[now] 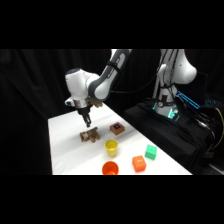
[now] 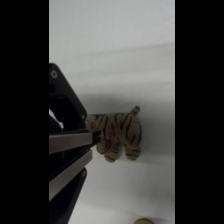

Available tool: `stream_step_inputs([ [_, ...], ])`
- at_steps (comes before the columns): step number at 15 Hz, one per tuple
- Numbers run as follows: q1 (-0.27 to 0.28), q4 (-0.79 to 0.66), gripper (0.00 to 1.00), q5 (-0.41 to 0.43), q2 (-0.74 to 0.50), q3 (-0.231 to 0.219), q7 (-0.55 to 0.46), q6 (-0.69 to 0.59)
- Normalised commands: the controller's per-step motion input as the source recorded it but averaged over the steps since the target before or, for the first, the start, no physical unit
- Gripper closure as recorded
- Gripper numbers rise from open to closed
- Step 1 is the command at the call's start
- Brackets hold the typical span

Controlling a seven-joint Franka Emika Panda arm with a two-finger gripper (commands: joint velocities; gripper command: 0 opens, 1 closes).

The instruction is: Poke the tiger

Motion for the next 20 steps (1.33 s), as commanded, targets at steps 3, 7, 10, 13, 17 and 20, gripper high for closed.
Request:
stream_step_inputs([
  [3, -0.128, -0.02, 0.95, 0.111, 0.17, 0.107, -0.21, 0.27],
  [7, -0.155, 0.03, 0.94, 0.129, 0.21, 0.136, -0.25, 0.27],
  [10, -0.141, 0.11, 0.93, 0.115, 0.24, 0.122, -0.22, 0.2],
  [13, -0.104, 0.09, 0.94, 0.092, 0.15, 0.081, -0.19, 0.08],
  [17, -0.07, -0.12, 0.94, 0.052, -0.24, 0.049, -0.19, -0.1],
  [20, -0.032, -0.29, 0.93, 0.026, -0.57, 0.015, -0.16, -0.28],
])
